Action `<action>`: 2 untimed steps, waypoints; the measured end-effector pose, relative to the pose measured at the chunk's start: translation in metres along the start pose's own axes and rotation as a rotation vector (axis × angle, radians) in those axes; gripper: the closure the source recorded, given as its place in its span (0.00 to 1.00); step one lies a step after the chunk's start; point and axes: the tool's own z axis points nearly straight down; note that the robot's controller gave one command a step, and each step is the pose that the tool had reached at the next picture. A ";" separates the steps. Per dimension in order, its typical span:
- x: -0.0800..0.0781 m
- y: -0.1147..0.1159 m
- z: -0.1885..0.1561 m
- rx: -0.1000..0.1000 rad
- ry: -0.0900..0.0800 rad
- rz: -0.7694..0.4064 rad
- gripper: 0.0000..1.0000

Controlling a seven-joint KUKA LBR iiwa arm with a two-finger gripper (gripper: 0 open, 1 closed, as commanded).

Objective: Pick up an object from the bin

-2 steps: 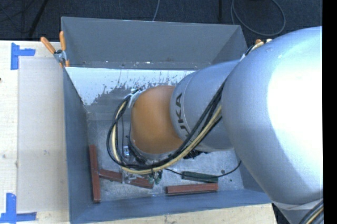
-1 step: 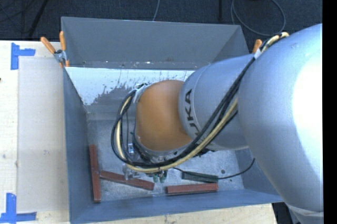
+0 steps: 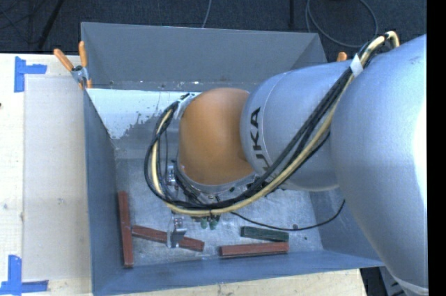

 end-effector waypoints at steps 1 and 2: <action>0.000 0.000 0.000 0.000 0.000 0.000 0.00; -0.019 -0.008 0.068 -0.005 -0.006 -0.128 1.00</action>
Offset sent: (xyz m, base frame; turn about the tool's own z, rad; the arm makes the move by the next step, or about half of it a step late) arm 0.0162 -0.0112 -0.0755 -0.1283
